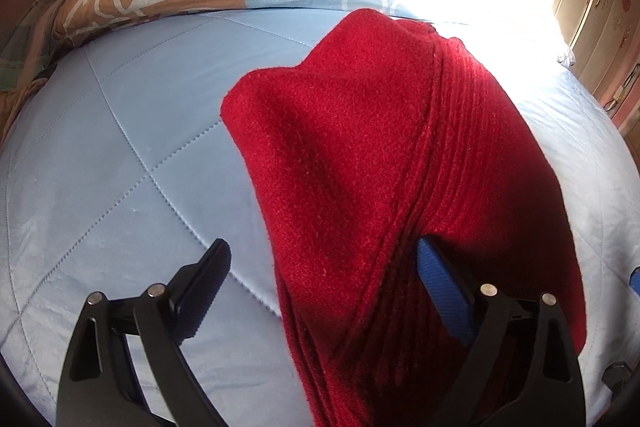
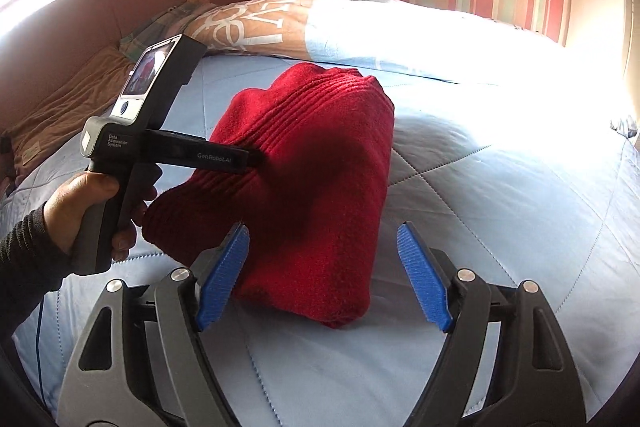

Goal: Fold small clothes

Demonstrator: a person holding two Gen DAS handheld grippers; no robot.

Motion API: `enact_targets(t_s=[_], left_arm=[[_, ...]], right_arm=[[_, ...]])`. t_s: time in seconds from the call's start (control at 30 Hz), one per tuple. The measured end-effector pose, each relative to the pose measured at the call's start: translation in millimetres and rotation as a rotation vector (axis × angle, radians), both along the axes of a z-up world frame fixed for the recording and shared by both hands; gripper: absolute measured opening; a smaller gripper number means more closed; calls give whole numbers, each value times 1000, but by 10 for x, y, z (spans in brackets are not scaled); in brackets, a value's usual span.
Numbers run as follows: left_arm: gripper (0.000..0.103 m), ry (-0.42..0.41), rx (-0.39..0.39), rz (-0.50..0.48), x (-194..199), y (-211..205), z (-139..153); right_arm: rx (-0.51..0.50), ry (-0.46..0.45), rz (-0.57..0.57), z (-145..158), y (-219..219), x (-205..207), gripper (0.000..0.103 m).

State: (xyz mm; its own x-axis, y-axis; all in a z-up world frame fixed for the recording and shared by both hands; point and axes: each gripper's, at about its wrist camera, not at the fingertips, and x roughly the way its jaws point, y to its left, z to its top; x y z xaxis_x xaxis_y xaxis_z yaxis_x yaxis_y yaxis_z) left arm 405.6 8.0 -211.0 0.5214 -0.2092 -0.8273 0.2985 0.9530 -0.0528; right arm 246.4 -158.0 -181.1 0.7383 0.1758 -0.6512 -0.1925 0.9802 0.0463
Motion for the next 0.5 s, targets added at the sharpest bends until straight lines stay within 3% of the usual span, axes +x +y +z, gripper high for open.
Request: enact_targets(t_s=[0.07,0.2,0.37,0.5], left_arm=[[96,-9,22,0,9,19,-50],[97,-4,-27,13,-25,149,55],[96,-84,2,-34,-471,180,364],[96,-162,222,-106,-837,-23,230]], right_arm=[[0,11,-9,-33,-44,8,78],[0,8,-25,-25,-142,-15,79],[-61,-15,-36,-60,-153,11,84],[-136,46,-24,-228,-101,167,85]])
